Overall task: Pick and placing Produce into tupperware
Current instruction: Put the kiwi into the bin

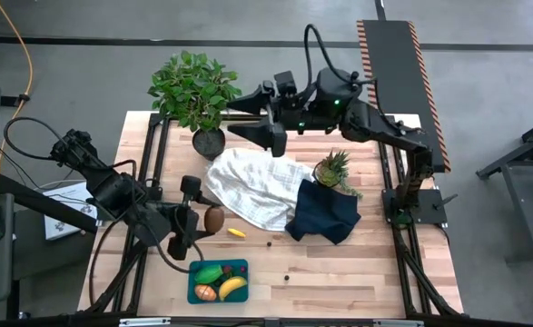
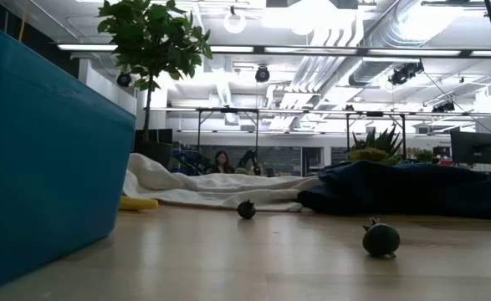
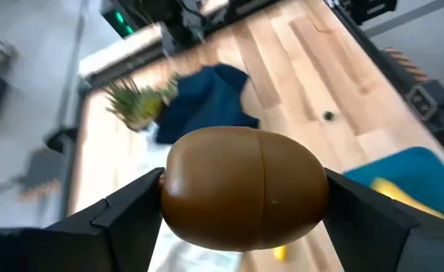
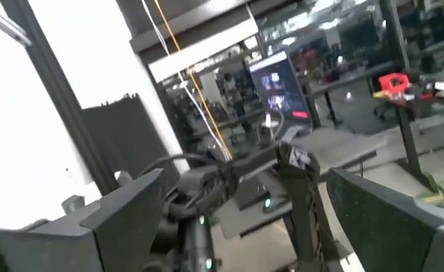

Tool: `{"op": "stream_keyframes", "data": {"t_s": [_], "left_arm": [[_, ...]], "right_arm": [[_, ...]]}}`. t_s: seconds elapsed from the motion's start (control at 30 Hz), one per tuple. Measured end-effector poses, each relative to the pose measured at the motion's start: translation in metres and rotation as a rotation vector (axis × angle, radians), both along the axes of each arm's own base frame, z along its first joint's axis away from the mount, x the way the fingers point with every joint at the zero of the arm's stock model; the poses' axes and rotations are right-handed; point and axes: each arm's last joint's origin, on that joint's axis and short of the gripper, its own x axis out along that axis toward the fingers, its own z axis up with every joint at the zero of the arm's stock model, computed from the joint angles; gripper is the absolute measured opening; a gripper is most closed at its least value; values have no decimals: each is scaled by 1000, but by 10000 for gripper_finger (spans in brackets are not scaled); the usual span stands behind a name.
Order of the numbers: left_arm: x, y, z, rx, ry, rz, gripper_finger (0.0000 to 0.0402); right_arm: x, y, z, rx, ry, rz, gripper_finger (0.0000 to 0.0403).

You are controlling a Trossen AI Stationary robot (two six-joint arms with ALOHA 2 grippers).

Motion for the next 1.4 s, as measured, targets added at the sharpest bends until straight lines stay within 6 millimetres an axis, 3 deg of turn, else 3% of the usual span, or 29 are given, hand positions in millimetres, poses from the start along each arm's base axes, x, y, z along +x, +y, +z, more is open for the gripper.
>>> {"op": "stream_keyframes", "data": {"t_s": [0.23, 0.43, 0.73, 0.97, 1.4], "left_arm": [[-1, -4, -6, -207, 80, 19, 306], [-2, -5, -14, -275, 154, 76, 300], [6, -13, -23, -387, 224, 105, 302], [15, -20, -35, -433, 299, 135, 305], [37, -38, -63, -520, 452, 162, 306]], "right_arm": [[-26, -1, 2, -37, 144, 40, 355], [-49, 13, -12, -91, 390, 60, 355], [-55, 41, -35, -192, 631, 8, 355], [-62, 51, -46, -252, 756, -43, 354], [-71, 69, -55, -324, 865, -64, 354]]}}
